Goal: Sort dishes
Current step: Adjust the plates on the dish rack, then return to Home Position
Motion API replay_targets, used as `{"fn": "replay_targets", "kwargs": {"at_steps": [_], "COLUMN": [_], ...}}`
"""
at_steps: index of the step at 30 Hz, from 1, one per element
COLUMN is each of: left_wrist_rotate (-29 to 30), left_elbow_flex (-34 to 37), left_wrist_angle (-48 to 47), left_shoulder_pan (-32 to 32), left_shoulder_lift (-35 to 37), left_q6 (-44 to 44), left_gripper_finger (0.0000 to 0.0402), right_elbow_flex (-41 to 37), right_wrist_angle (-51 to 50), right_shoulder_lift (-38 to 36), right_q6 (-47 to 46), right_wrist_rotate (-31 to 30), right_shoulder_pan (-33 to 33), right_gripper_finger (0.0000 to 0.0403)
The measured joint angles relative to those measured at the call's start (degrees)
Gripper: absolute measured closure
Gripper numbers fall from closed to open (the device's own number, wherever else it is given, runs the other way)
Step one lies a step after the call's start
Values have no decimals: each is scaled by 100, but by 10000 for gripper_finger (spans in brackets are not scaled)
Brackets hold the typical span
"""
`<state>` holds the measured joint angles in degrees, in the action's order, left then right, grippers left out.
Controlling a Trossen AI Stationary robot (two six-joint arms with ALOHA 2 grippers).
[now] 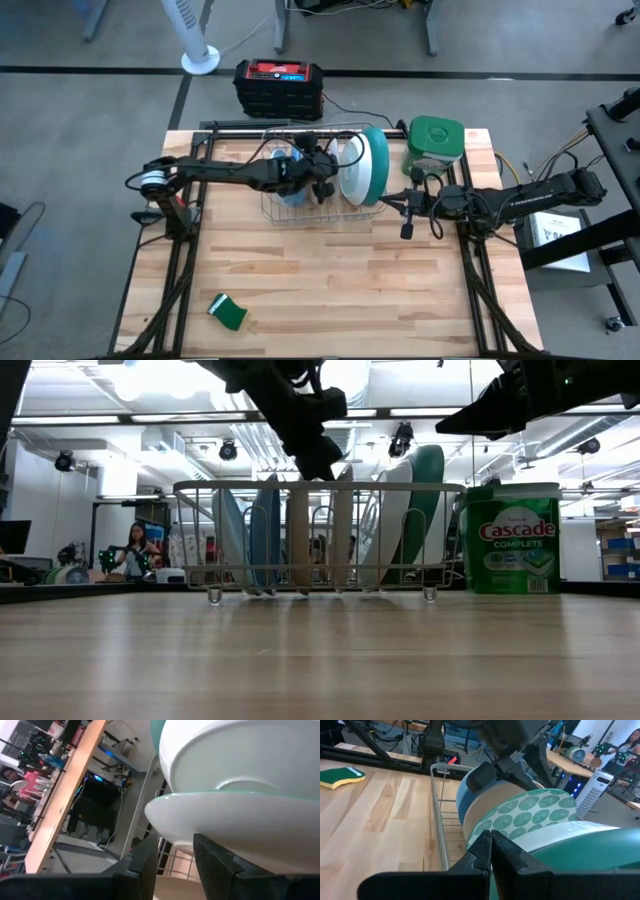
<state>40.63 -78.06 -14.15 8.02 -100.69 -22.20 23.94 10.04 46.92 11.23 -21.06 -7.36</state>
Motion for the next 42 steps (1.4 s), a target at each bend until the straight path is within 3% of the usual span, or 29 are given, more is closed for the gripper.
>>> {"fn": "replay_targets", "kwargs": {"at_steps": [5, 15, 23, 27, 31, 38, 42], "left_wrist_rotate": [-38, -845, -773, -391, -389, -1607, -1986], "left_elbow_flex": [-105, -147, -198, -324, -557, -147, 521], "left_wrist_angle": [-22, 62, 6, -514, -1511, -1467, -798], "left_shoulder_pan": [-1, 64, 63, 22, -229, -820, -1132], "left_shoulder_lift": [24, 18, 20, 66, 289, 1117, 1756], "left_q6": [-39, -90, -130, -76, 322, 433, 343], "left_gripper_finger": [286, 286, 286, 286, 286, 286, 286], "right_elbow_flex": [-2, -7, -9, -9, -9, -9, -9], "right_wrist_angle": [-42, -39, -36, -36, -36, -34, 2], "right_shoulder_lift": [2, 2, 2, 2, 2, 2, 2], "right_q6": [-23, -27, -27, -27, -23, 23, 76], "right_wrist_rotate": [1, 0, 0, 0, 0, 0, 0], "right_shoulder_pan": [-2, -1, 0, -2, -2, -1, 0], "right_gripper_finger": [403, 403, 403, 403, 403, 403, 403]}}
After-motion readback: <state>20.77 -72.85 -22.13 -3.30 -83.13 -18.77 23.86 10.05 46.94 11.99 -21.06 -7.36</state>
